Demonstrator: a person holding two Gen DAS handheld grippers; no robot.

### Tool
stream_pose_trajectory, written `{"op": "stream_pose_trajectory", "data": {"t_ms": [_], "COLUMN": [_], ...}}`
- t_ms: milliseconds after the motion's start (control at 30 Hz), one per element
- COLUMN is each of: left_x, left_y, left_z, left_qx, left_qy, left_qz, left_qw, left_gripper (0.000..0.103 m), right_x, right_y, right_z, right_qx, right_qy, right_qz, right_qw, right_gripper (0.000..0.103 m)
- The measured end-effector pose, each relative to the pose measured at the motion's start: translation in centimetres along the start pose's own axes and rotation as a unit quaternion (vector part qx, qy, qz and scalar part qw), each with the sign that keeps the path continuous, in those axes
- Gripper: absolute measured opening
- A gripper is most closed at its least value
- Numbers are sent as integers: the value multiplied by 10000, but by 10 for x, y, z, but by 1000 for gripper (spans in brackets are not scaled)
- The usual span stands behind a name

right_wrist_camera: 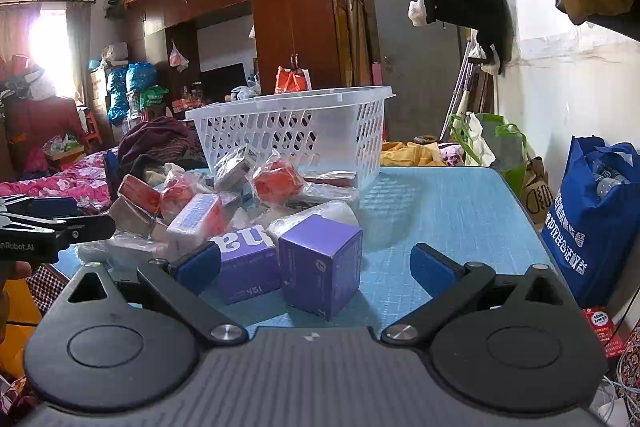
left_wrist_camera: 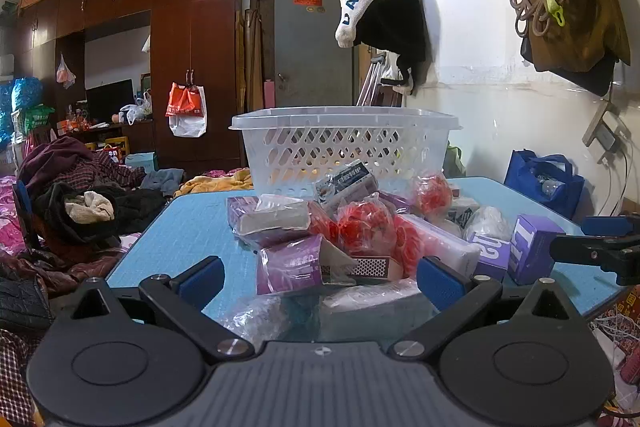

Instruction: Organize objects

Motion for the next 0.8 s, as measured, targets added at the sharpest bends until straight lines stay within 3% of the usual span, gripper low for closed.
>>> {"op": "stream_pose_trajectory", "data": {"t_ms": [800], "left_x": [13], "left_y": [4], "left_z": [-2], "left_qx": [-160], "left_qy": [-96], "left_qz": [-147], "left_qw": [9997], "left_gripper": [103], "right_x": [1], "right_y": [0], "right_z": [0], "right_qx": [1], "right_qy": [-6], "right_qz": [-39], "right_qw": [10000], "right_gripper": [103]}}
Point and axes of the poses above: each gripper's, at about its wrist camera, not at the fingertips, and z roughly the way its jaws point, x to its left, y to its top, the point moved 2 cm from there along z, roughly the way its jaws point, and after that the axes turned 1 degree about x, right-handed, at the moved point
